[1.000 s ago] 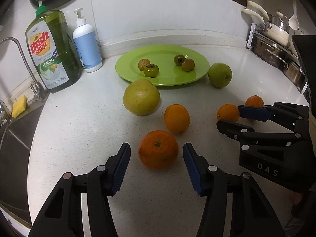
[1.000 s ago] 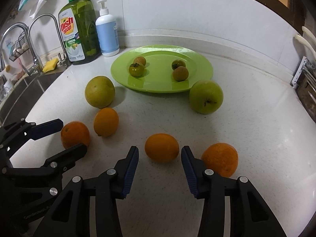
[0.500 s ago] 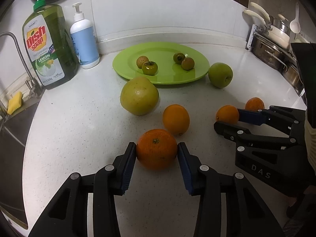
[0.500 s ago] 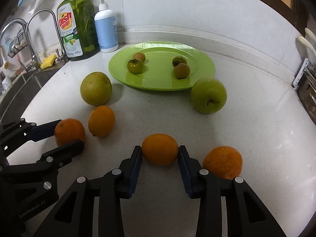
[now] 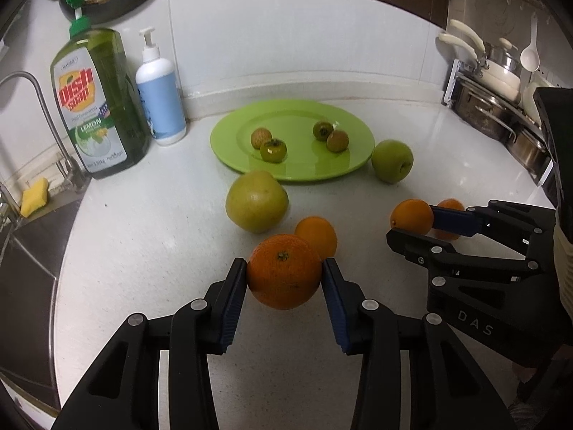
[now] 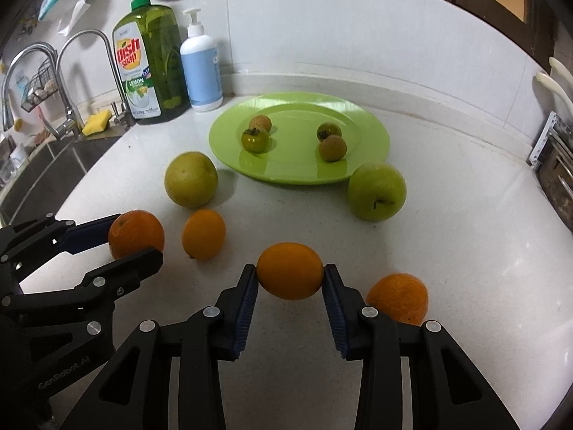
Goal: Organize fruits
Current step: 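Grasp an orange with the left tool while the right tool grasps another orange, then carry the orange in the left tool while the right tool carries its orange over the plate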
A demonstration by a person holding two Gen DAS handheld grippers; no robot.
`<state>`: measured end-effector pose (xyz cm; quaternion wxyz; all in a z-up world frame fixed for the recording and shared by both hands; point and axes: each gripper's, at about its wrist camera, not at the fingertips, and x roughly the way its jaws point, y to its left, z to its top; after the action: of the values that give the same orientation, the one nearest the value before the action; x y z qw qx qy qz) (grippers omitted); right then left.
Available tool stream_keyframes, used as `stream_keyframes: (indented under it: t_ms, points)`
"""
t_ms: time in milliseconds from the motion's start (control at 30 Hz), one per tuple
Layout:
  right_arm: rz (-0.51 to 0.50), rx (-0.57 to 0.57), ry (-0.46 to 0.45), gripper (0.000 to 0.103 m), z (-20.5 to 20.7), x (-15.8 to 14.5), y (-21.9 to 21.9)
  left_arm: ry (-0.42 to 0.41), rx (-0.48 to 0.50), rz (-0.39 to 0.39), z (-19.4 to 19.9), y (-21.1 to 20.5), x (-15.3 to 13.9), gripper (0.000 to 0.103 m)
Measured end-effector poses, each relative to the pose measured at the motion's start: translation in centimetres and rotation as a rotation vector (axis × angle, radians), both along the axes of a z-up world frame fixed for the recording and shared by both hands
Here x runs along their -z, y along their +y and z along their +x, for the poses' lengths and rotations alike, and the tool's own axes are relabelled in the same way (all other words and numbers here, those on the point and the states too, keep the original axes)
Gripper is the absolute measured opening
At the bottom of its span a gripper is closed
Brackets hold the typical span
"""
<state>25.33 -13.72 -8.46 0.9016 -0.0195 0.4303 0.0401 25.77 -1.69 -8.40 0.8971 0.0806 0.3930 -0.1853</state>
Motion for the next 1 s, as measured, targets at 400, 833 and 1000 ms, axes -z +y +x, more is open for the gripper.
stream_keyframes:
  t_ms: [400, 833, 1000]
  points:
    - [-0.002, 0.003, -0.1, 0.038, -1.0, -3.5, -0.4, -0.088, 0.004, -0.011, -0.5, -0.2, -3.4, 0.042]
    - [0.034, -0.014, -0.163, 0.038, 0.3, -7.3, -1.7, -0.194, 0.009, -0.033, 1.4, -1.4, -7.8, 0.042]
    - [0.037, -0.02, -0.191, 0.038, 1.5, -8.7, -2.1, -0.206, 0.012, -0.048, 2.6, -2.0, -8.8, 0.042]
